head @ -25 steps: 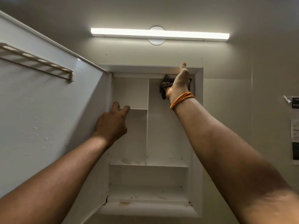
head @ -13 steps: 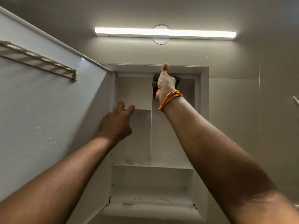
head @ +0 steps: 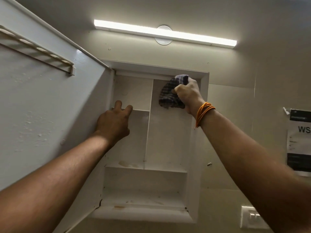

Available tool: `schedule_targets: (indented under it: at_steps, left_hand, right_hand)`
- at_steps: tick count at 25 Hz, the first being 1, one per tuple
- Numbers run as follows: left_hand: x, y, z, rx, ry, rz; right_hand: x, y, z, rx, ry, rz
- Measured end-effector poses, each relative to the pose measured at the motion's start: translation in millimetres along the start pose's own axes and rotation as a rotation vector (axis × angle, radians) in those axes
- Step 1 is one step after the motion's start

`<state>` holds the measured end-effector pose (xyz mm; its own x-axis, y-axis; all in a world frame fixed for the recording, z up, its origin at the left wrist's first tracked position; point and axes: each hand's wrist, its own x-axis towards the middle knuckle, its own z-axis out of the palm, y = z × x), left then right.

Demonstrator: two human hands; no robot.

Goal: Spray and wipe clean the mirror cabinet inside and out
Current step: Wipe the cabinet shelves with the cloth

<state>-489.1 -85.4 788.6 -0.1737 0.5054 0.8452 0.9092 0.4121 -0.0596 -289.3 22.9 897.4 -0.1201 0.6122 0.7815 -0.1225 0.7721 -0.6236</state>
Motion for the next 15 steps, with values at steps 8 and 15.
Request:
schedule_targets:
  at_steps: [8,15]
  left_hand:
    - [-2.2,4.3,-0.4,-0.004,0.003,-0.041]
    - [-1.0,4.7,6.0,-0.018,0.023,-0.039]
  right_hand:
    - [5.3,-5.2,-11.9,-1.689,-0.282,-0.968]
    - [-3.5,-16.8,-21.1,-2.336,-0.830,-0.685]
